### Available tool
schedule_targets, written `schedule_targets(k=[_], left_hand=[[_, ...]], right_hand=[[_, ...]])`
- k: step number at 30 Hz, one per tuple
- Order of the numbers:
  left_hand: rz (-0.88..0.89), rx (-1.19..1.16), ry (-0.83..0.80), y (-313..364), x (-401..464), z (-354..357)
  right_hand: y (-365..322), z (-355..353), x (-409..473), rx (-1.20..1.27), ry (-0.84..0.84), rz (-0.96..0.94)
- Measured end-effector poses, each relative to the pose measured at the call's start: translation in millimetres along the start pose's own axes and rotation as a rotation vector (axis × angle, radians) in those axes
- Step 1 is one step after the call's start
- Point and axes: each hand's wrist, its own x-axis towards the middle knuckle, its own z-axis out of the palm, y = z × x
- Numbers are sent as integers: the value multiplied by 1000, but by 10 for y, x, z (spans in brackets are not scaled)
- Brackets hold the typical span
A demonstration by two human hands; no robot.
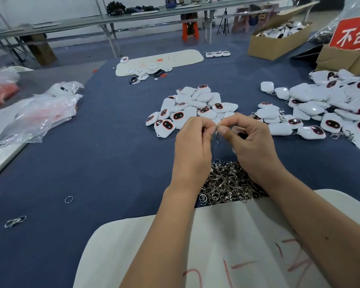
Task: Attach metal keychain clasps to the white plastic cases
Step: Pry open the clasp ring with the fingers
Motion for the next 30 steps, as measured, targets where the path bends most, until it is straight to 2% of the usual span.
schedule_targets(k=[5,8,10,12,16,24,28,30], left_hand=[[-4,6,-4,-13,-8,11],[-6,36,-8,-46,-11,10],[-15,49,-20,-77,-13,10],[-22,58,-56,-89,-18,14],[-36,92,-158,-110,-22,25],[-78,97,-268,-142,-41,50],[-60,94,-277,-140,-43,65],[-59,97,-276,-138,-44,65]], right_hand=[[-10,27,-4,29,-23,60],[4,40,9,-1,61,88],[48,35,30,-6,145,164],[63,21,61,118,194,278],[73,-17,116,214,196,398],[113,-49,93,218,204,375],[78,-16,77,223,264,283],[87,0,75,127,267,235]])
